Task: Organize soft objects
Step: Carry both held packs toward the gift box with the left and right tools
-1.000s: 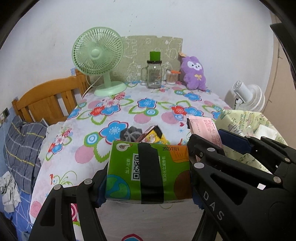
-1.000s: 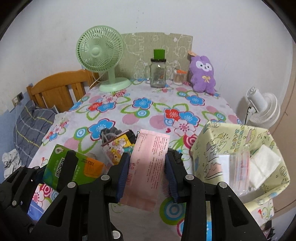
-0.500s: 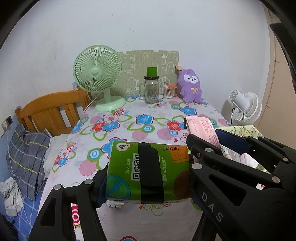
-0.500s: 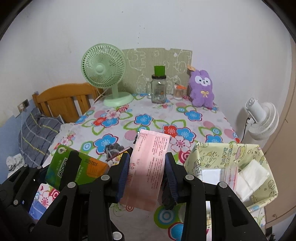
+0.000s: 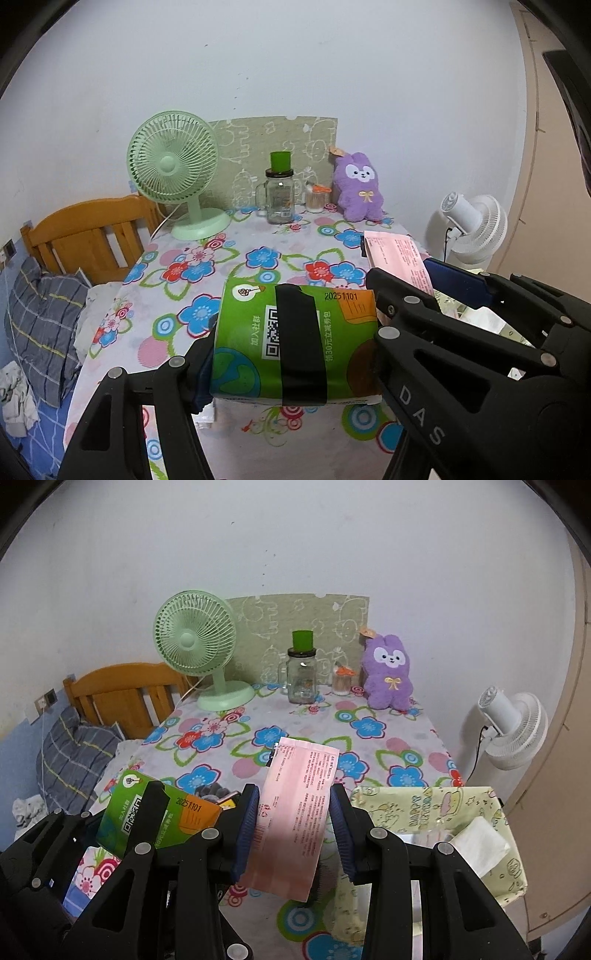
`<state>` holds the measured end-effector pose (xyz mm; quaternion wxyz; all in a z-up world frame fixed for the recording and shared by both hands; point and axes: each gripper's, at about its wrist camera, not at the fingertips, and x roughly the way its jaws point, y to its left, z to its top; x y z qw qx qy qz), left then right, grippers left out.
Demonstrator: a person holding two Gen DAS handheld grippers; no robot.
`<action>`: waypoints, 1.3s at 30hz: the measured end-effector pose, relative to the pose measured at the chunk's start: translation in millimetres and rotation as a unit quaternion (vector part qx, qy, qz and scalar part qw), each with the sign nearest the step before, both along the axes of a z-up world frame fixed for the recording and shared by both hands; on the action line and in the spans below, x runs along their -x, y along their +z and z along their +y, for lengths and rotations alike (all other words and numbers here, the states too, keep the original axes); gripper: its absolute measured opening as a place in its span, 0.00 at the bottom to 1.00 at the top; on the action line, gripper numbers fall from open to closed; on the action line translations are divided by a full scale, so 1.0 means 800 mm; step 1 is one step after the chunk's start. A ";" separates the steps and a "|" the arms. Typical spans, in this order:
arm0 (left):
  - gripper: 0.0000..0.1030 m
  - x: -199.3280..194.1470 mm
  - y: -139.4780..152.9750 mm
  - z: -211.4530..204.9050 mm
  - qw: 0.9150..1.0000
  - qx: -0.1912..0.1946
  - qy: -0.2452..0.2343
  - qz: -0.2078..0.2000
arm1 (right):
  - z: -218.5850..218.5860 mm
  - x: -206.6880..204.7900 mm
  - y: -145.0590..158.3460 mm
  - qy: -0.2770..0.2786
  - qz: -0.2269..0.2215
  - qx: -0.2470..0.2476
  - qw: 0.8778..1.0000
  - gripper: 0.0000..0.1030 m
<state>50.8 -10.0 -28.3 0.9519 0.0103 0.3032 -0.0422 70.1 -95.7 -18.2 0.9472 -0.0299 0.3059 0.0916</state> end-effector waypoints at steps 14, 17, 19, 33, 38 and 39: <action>0.70 -0.013 0.005 -0.048 1.000 -0.001 -0.027 -0.008 | -0.049 -0.006 0.007 -0.023 -0.009 -0.004 1.000 0.40; 0.70 -0.016 0.005 -0.060 0.999 -0.002 -0.034 -0.010 | -0.061 -0.008 0.007 -0.032 -0.011 -0.005 0.999 0.40; 0.70 -0.019 0.005 -0.067 0.999 -0.001 -0.040 -0.010 | -0.069 -0.010 0.008 -0.037 -0.012 -0.005 0.999 0.40; 0.70 -0.037 -0.006 -0.113 0.997 -0.005 -0.073 -0.004 | -0.114 -0.021 -0.001 -0.069 -0.009 -0.008 0.998 0.40; 0.70 -0.045 -0.011 -0.130 0.996 -0.001 -0.085 0.000 | -0.133 -0.025 -0.007 -0.085 -0.006 -0.012 0.996 0.40; 0.70 -0.046 -0.013 -0.133 0.996 -0.001 -0.087 0.001 | -0.137 -0.025 -0.008 -0.088 -0.005 -0.012 0.996 0.40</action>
